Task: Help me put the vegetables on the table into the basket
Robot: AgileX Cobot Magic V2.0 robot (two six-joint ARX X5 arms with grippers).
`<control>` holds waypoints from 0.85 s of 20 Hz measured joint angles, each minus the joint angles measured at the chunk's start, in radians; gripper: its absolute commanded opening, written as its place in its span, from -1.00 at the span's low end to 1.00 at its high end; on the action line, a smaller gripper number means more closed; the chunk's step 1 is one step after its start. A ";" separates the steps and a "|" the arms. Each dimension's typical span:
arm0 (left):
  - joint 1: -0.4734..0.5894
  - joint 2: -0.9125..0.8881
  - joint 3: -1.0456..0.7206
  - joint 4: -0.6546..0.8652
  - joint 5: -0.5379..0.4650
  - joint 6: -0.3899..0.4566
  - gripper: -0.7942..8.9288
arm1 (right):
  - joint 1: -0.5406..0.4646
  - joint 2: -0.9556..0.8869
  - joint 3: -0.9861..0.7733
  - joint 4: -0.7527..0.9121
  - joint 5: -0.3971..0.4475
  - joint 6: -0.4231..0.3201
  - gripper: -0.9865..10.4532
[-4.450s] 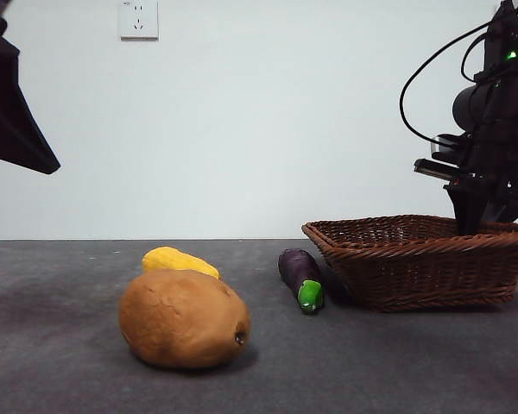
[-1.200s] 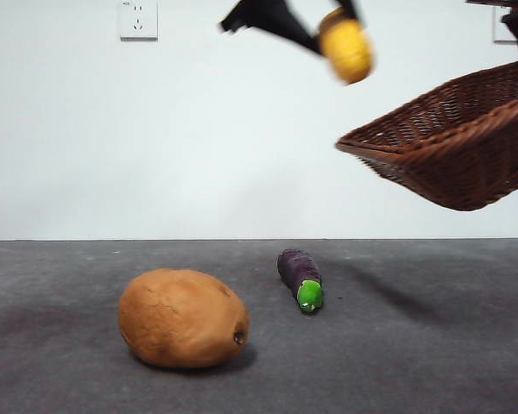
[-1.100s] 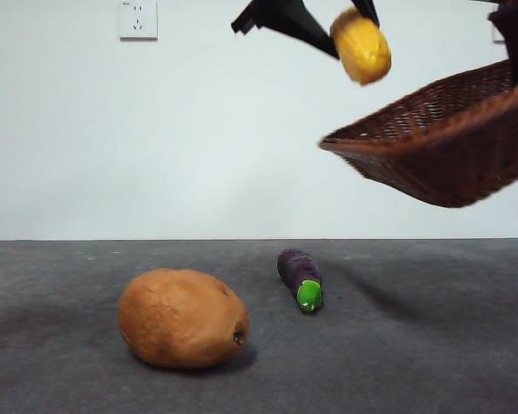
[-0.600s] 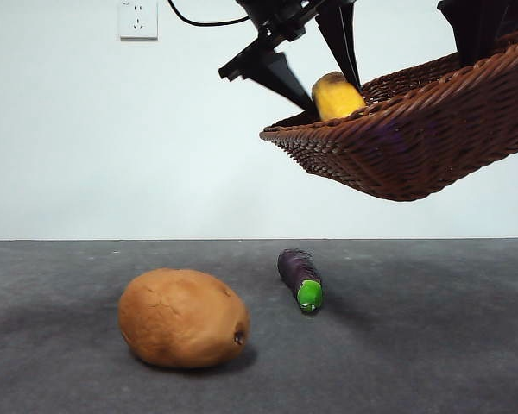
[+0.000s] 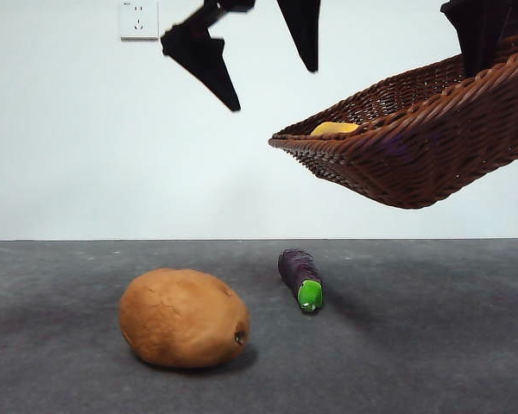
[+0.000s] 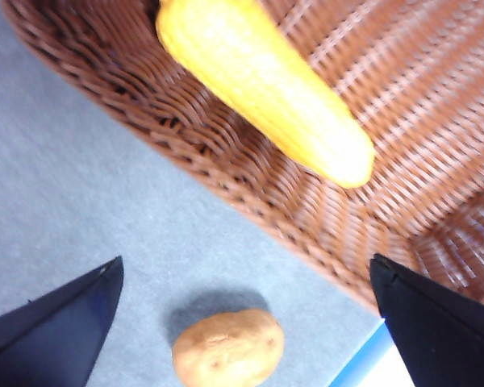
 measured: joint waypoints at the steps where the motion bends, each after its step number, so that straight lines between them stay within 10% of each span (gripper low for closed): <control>1: 0.000 -0.019 -0.002 0.000 0.000 0.010 0.38 | 0.000 0.000 0.000 0.000 0.023 0.000 -0.86; 17: 0.005 -0.538 -0.801 0.096 -0.002 0.527 0.38 | -0.036 0.000 -0.006 0.039 0.053 -0.028 -0.86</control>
